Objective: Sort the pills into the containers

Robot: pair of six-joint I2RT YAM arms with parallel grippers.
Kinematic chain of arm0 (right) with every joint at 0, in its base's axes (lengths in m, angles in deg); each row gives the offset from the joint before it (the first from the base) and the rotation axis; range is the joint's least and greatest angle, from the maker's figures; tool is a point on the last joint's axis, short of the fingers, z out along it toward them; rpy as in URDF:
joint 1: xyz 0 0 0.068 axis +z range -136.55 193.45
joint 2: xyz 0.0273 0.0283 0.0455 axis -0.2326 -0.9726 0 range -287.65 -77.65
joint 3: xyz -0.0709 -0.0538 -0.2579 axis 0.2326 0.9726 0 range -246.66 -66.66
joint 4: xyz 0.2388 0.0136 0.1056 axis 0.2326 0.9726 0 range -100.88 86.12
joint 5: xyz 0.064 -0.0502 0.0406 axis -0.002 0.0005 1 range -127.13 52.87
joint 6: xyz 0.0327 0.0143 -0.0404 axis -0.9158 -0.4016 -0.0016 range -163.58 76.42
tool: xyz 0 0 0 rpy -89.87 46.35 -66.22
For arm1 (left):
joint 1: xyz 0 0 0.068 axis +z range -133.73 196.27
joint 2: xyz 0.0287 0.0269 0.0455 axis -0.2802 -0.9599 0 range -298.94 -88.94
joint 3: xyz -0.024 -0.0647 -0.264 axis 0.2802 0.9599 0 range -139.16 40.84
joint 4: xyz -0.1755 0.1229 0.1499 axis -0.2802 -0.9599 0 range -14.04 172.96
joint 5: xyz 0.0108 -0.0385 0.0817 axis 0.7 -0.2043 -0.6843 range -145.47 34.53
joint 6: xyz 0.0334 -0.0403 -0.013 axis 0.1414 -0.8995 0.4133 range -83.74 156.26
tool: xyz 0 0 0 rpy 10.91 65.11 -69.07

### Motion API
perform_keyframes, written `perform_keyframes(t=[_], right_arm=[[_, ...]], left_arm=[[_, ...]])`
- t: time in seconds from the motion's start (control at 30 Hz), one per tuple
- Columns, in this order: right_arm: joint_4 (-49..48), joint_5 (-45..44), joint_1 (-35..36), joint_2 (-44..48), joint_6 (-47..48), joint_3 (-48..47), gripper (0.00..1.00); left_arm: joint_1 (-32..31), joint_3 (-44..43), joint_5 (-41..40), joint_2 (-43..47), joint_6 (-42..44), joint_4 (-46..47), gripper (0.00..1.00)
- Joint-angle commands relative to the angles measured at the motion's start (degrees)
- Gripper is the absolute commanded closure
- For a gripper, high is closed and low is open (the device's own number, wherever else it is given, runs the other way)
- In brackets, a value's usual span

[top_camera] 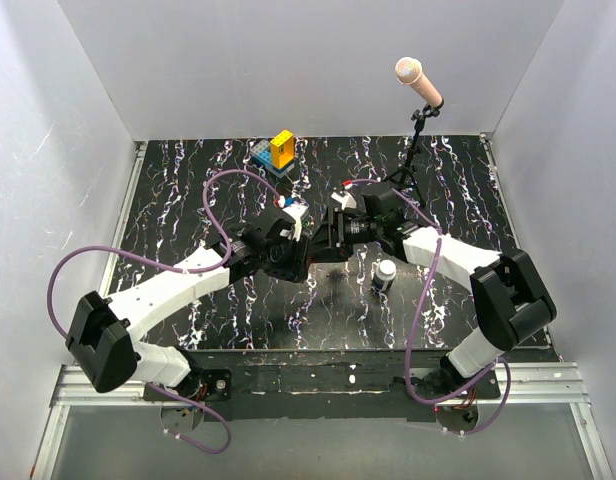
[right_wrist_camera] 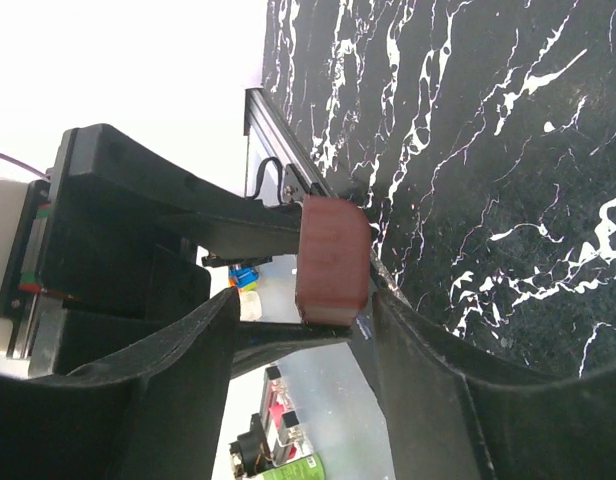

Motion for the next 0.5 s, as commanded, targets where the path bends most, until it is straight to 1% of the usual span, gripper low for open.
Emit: perform_keyframes(t=[0.0, 0.03, 0.1, 0.2, 0.23, 0.27, 0.3, 0.33, 0.37, 0.4, 0.43, 0.47], right_arm=[[0.3, -1.1, 1.2, -1.1, 0.4, -3.2, 0.42], [0.8, -1.3, 1.4, -1.4, 0.5, -3.5, 0.46], [0.7, -1.3, 1.7, -1.4, 0.9, -3.7, 0.57], [1.0, -1.5, 2.0, -1.3, 1.3, -3.6, 0.79], [1.2, -1.5, 2.1, -1.3, 1.6, -3.7, 0.87], [1.4, -1.6, 2.1, -1.2, 2.0, -3.8, 0.92], [1.7, -1.7, 2.2, -1.1, 2.5, -3.8, 0.95], [2.2, -1.8, 2.2, -1.0, 3.1, -4.1, 0.96], [3.1, -2.0, 2.2, -0.9, 3.9, -4.4, 0.98], [3.5, -2.0, 2.2, -0.9, 4.6, -4.8, 0.98], [4.1, -1.7, 2.2, -1.0, 5.5, -5.3, 0.99], [5.5, -1.7, 2.2, -1.1, 6.9, -5.9, 0.99]], left_arm=[[-0.6, -2.3, -0.5, 0.5, -0.5, -0.6, 0.89], [-0.7, -2.5, -0.4, 0.4, -0.6, -0.8, 0.89], [-0.8, -2.6, -0.5, 0.4, -0.8, -0.8, 0.89], [-1.0, -2.8, -0.5, 0.6, -1.2, -0.7, 0.85], [-0.9, -2.8, -0.5, 0.6, -1.4, -0.8, 0.82], [-1.0, -2.7, -0.5, 0.7, -1.5, -0.8, 0.77], [-1.0, -2.8, -0.5, 0.7, -1.6, -1.0, 0.67], [-1.0, -2.8, -0.5, 0.9, -1.9, -1.3, 0.51], [-1.0, -2.9, -2.3, 1.0, -2.2, -1.5, 0.36], [-1.0, -3.1, -2.9, 1.4, -2.5, -2.0, 0.27], [-1.0, -3.5, -3.4, 1.7, -2.9, -2.4, 0.09], [-1.0, -3.8, -4.0, 2.2, -3.6, -3.2, 0.02]])
